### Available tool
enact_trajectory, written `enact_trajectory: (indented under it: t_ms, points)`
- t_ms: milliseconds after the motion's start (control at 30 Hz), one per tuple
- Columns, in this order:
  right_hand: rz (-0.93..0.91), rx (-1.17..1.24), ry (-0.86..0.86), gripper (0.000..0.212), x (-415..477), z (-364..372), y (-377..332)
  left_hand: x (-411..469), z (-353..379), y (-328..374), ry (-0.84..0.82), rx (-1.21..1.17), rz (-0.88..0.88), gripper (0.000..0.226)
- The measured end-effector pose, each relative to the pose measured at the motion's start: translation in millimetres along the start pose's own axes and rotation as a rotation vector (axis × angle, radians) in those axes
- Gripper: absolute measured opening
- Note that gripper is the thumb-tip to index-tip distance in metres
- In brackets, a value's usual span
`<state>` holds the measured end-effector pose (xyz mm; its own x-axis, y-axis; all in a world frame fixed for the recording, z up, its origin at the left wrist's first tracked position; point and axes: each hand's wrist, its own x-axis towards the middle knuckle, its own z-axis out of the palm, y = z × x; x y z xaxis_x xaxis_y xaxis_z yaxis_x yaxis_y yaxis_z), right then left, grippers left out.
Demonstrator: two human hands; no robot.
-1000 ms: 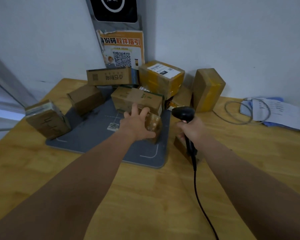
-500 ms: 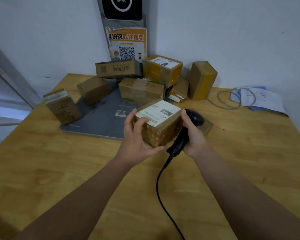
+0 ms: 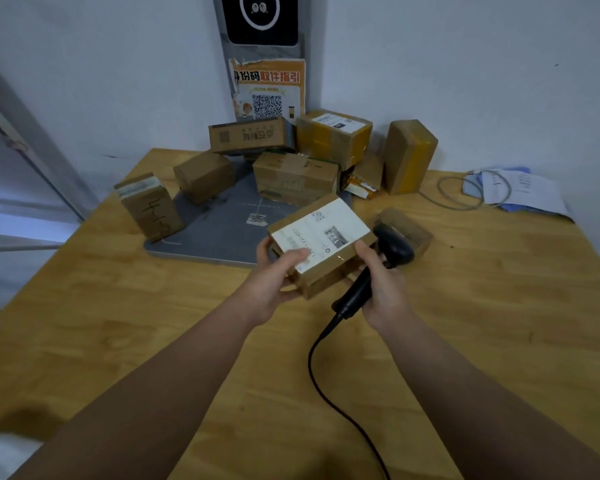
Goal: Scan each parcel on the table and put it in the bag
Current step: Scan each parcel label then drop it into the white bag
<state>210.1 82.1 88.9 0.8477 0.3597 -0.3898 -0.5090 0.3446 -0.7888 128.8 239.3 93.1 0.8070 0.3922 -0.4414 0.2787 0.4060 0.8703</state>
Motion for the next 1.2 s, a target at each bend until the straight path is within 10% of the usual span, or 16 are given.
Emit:
enact_trajectory:
  t_ms: [233,333,467,733,900,1200]
  points:
    - [-0.104,-0.372,-0.073,0.021,-6.0,-10.0,-20.0,-0.5,-34.5,32.5,-0.051,0.545,0.175,0.088]
    - [-0.023,-0.549,-0.307,0.066,-9.4,-10.8,-32.3,-6.9,-35.9,44.0,-0.198,0.525,0.17,0.06]
    - [0.132,-0.619,-0.427,0.059,-15.5,-15.3,-27.5,-8.7,-32.6,52.1,-0.26,0.48,0.151,0.033]
    - [0.121,-0.222,-0.209,0.031,-15.2,-20.4,3.5,-3.1,-22.8,11.5,-0.01,0.194,0.01,0.101]
    - [0.177,-0.25,-0.184,0.033,-13.6,-32.7,3.3,-13.3,-17.6,-18.6,-0.132,0.342,-0.092,0.047]
    - [-0.059,-0.805,-0.039,0.008,-31.2,-16.0,5.1,3.1,-31.1,-32.6,0.157,0.452,0.015,0.068]
